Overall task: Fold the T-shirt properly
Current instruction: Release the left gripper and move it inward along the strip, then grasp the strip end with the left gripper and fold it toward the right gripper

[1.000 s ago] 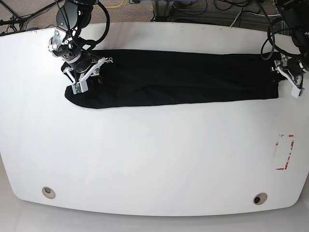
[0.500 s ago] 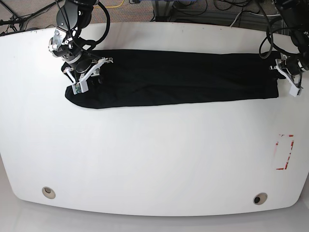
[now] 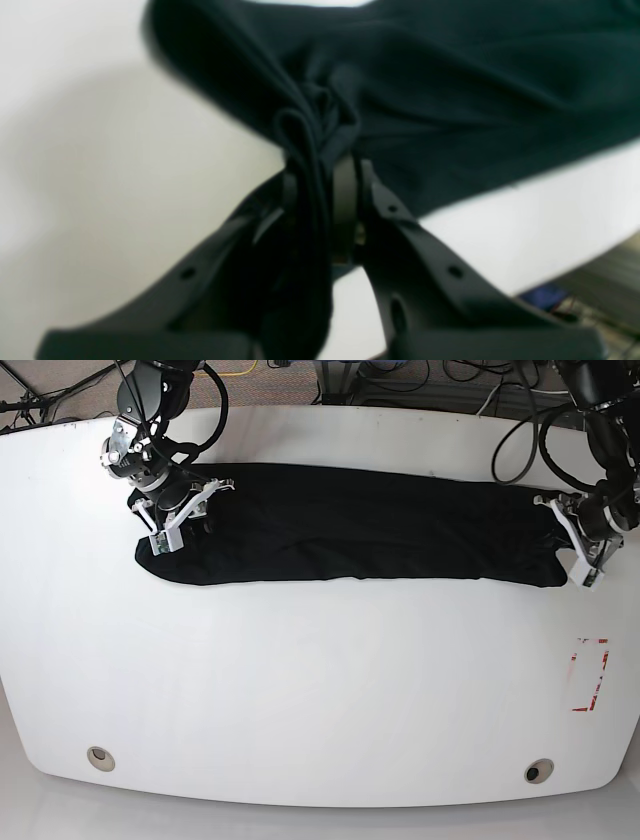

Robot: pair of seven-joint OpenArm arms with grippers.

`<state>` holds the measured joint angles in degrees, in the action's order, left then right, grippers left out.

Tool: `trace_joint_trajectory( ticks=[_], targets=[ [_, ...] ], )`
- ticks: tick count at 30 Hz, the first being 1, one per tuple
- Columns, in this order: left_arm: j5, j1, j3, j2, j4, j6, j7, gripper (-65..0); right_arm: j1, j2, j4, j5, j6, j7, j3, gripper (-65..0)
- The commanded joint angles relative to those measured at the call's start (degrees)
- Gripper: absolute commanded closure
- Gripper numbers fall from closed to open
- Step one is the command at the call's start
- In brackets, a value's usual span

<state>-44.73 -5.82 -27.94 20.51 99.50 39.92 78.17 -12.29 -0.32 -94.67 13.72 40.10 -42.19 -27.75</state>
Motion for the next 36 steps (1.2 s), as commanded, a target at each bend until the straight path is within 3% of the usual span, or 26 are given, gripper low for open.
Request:
trace_joint_trajectory(
  ticks=[1, 17, 26, 36],
  targets=[
    [-0.85, 0.33, 1.35, -1.39, 5.51, 0.08, 0.55, -2.8, 0.12, 0.19, -0.32, -0.57, -0.10, -1.01, 0.01, -14.6],
    [-0.68, 1.82, 16.47, -12.64, 10.52, 0.08, 1.83, -2.9, 0.12, -1.75, -0.23, -0.57, -0.10, -1.01, 0.10, -14.6],
    [-0.59, 3.76, 18.32, -18.18, 10.43, 0.08, 1.83, -2.9, 0.12, -1.84, -0.23, -0.57, -0.10, -1.01, 0.19, -14.6],
    [-0.59, 4.29, 18.49, -20.03, 10.34, 0.08, 1.83, -3.1, 0.12, -1.84, -0.23, -0.57, -0.10, -1.01, 0.19, -14.6]
  ],
)
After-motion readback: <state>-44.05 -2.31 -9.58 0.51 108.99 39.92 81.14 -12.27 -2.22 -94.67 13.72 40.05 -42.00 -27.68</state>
